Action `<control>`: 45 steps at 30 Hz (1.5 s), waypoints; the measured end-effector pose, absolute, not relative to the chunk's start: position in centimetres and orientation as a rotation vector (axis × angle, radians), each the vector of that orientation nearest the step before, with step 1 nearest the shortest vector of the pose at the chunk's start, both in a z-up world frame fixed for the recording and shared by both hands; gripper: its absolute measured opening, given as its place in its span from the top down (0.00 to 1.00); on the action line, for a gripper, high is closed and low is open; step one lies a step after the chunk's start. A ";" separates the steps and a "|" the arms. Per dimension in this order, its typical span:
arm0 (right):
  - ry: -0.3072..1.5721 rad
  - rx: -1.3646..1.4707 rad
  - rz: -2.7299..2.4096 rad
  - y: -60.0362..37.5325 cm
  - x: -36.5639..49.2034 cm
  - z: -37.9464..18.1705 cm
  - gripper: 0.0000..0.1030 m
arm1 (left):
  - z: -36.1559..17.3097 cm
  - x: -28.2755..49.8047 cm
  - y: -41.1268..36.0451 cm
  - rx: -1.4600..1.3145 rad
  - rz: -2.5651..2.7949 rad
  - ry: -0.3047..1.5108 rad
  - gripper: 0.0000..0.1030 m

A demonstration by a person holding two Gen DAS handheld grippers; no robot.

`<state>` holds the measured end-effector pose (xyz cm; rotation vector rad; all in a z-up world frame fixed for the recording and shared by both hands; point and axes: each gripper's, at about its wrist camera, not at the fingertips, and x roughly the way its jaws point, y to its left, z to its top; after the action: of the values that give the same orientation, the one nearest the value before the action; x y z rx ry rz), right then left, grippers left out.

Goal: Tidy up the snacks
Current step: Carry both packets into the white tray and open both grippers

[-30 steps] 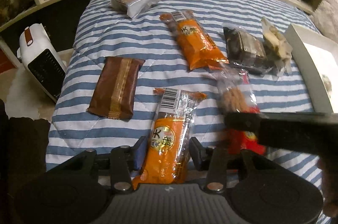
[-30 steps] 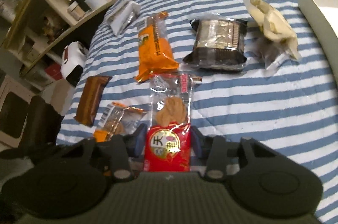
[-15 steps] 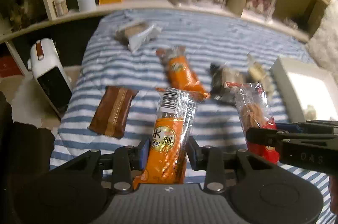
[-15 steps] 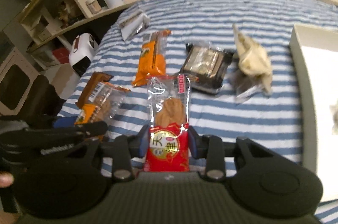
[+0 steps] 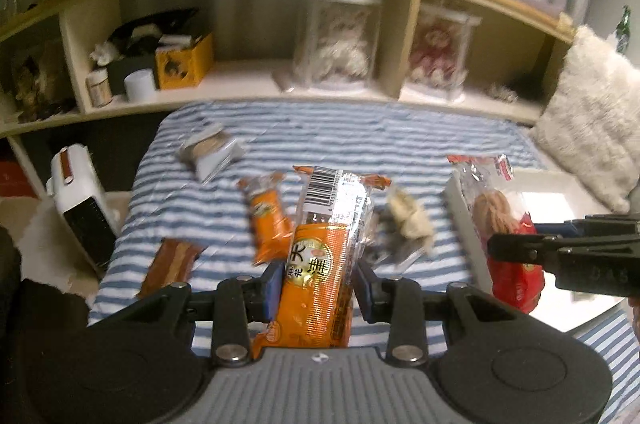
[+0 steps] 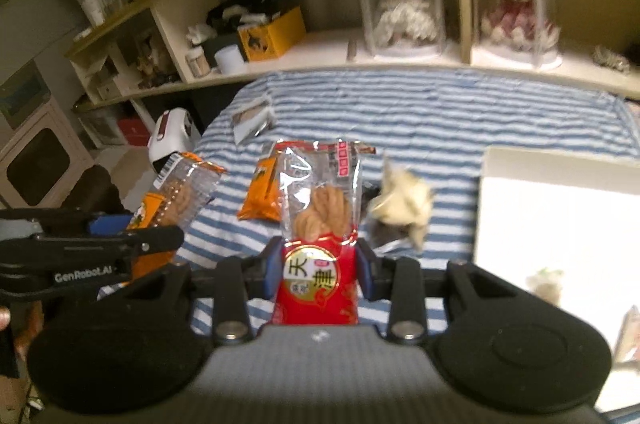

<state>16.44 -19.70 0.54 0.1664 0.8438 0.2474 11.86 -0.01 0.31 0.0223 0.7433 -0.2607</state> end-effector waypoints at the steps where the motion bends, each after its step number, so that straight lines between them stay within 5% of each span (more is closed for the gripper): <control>1: 0.835 0.162 0.245 -20.4 16.1 0.9 0.59 | 0.6 11.7 -0.5 0.014 -0.271 0.734 0.62; 27: 0.830 0.227 -0.036 -37.6 10.5 -0.3 0.59 | -4.7 11.5 -18.7 -0.055 -0.562 0.816 0.62; 45: 0.954 0.244 -0.074 -39.8 13.2 -4.8 0.59 | -9.5 15.3 -19.5 -0.171 -0.485 0.911 0.61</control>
<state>13.20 -39.82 -4.83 0.2440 0.9541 -0.0742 15.28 -19.51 -9.46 -0.1710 0.9106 -0.4855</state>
